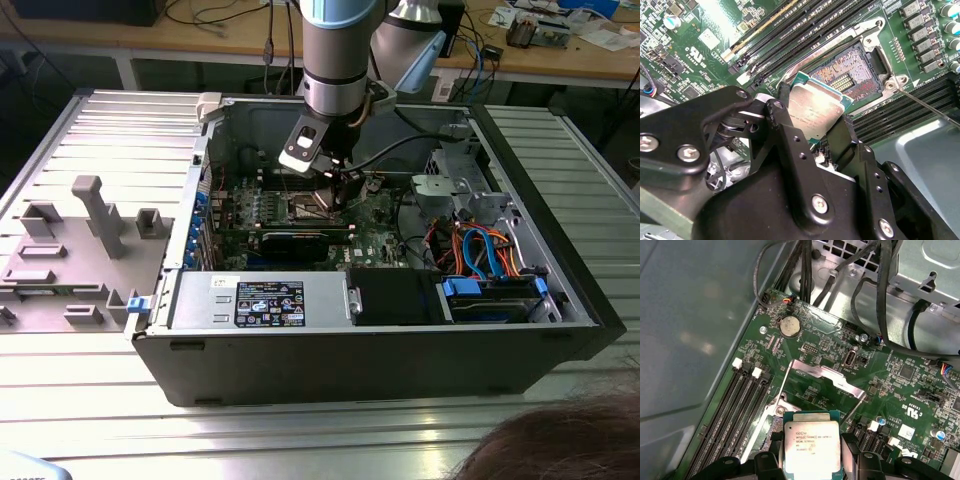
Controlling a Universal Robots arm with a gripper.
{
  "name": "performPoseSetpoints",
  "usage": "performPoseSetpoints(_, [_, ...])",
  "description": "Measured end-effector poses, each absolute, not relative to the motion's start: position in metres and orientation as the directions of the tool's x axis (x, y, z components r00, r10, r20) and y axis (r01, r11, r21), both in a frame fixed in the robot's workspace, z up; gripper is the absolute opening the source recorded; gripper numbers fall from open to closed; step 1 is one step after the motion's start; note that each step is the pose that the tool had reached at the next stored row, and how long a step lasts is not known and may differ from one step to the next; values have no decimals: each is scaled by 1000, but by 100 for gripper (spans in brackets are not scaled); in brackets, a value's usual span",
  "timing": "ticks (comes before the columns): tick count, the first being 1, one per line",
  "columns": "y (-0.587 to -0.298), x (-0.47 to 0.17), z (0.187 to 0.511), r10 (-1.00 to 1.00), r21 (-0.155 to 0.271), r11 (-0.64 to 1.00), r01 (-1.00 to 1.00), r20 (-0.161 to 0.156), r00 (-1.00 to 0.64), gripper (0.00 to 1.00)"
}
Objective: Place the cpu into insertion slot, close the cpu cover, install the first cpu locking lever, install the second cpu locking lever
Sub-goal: 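Place the cpu into insertion slot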
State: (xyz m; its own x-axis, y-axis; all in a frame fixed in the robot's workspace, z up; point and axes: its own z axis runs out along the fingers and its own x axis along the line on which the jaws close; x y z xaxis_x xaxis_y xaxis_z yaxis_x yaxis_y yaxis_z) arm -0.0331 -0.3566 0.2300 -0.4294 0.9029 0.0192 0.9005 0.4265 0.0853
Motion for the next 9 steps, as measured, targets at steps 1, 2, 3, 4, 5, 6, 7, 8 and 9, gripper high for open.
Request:
performPoseSetpoints(1, [-357,-33,230,903,85,425,901,19,-428,55])
performPoseSetpoints(2, [-357,-33,230,904,85,424,901,19,-427,55])
performPoseSetpoints(3, [-357,-33,230,904,85,424,902,19,-426,55])
performPoseSetpoints(4, [-357,-33,230,905,85,422,902,19,-425,55])
performPoseSetpoints(5, [-357,-33,230,905,85,421,903,19,-424,55])
performPoseSetpoints(6, [-357,-33,230,906,85,420,903,19,-423,55])
performPoseSetpoints(7, [-357,-33,230,907,85,419,904,19,-422,55])
performPoseSetpoints(8, [-357,-33,230,907,85,417,905,19,-420,55])
performPoseSetpoints(9, [-357,-33,230,908,85,417,905,19,-419,55])
